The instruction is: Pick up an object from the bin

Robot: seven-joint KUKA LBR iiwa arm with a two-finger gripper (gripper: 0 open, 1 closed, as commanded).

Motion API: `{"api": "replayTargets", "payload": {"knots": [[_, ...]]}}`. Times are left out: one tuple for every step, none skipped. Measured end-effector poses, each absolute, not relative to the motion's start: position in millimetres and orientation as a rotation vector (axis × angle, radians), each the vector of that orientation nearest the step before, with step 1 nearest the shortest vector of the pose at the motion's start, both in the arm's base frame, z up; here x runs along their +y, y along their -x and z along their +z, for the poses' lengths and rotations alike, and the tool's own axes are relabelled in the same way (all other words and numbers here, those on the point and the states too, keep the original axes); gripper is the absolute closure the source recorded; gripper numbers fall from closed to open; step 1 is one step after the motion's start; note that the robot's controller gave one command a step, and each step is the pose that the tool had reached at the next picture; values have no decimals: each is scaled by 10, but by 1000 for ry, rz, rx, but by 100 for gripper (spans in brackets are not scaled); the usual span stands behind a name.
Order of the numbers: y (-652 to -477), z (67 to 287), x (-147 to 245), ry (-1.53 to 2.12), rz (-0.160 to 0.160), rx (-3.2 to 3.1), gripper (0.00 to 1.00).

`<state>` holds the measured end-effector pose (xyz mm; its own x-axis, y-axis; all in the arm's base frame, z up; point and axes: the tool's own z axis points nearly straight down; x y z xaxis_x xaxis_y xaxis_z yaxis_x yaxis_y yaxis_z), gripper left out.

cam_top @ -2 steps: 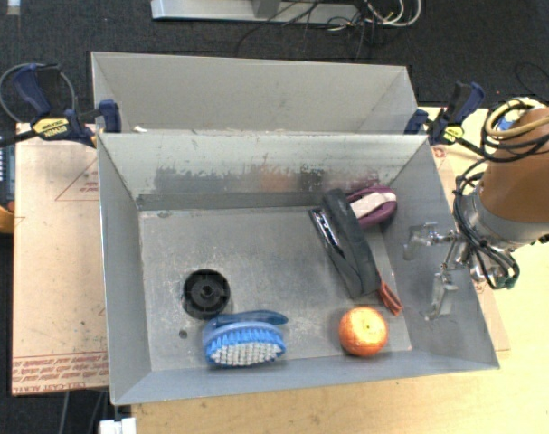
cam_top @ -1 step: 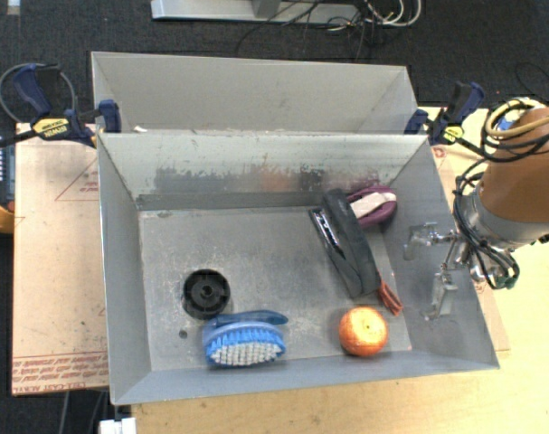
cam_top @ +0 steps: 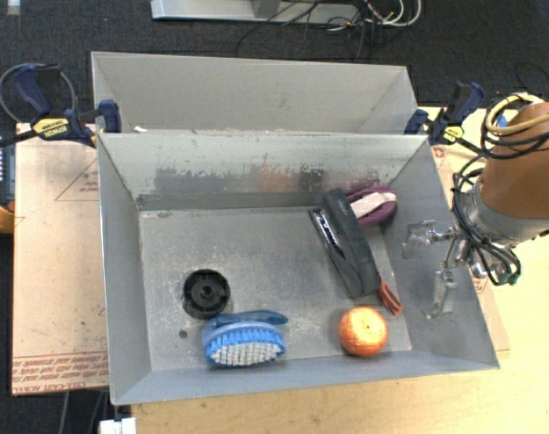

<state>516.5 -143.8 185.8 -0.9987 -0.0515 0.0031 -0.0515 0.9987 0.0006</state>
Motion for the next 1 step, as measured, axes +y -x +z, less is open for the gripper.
{"api": "replayTargets", "payload": {"knots": [[-5526, 713, -1343, -525, -1, -3101, 100]]}}
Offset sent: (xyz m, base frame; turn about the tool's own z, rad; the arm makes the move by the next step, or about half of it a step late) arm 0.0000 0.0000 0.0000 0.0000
